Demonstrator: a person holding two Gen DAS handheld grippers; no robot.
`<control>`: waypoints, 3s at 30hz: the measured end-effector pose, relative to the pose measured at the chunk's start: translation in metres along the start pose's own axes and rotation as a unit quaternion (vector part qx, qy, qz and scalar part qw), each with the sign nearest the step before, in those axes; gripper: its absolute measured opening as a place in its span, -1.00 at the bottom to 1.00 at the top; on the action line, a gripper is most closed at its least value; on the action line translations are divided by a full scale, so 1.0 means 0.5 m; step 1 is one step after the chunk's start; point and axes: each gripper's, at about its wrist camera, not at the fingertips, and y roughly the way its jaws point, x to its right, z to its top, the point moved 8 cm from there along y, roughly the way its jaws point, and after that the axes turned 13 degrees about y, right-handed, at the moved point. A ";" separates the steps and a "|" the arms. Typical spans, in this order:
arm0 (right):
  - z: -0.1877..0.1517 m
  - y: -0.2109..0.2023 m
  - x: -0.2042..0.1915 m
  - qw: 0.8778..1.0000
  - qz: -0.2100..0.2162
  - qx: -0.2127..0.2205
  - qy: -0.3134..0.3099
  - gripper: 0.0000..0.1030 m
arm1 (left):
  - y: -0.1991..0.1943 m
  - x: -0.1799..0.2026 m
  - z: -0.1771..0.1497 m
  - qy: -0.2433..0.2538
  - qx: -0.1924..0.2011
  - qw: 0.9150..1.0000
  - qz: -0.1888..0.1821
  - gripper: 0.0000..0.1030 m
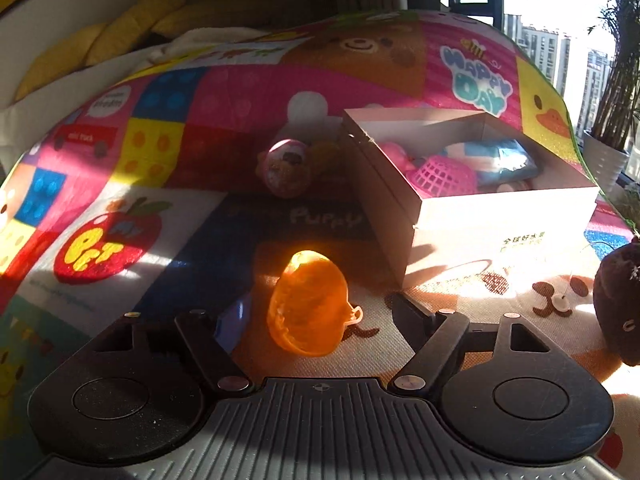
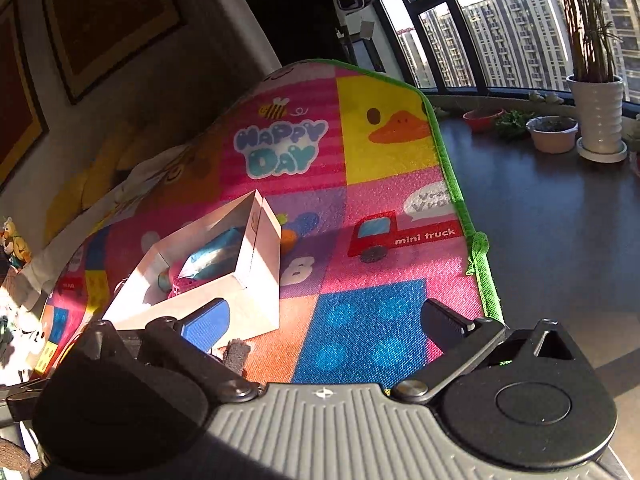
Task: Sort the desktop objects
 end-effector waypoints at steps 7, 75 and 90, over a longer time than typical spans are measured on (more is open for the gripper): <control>-0.014 0.020 0.019 1.000 -0.008 -0.011 0.022 1.00 | 0.000 0.003 -0.003 0.007 -0.005 1.000 0.007 0.10; -0.138 0.028 -0.106 0.979 0.019 -0.090 -0.181 0.55 | -0.104 0.184 -0.053 0.063 0.002 0.992 -0.112 0.97; -0.139 0.035 -0.095 0.981 0.021 -0.092 -0.170 0.40 | -0.090 0.172 -0.063 0.064 -0.014 0.994 -0.089 0.97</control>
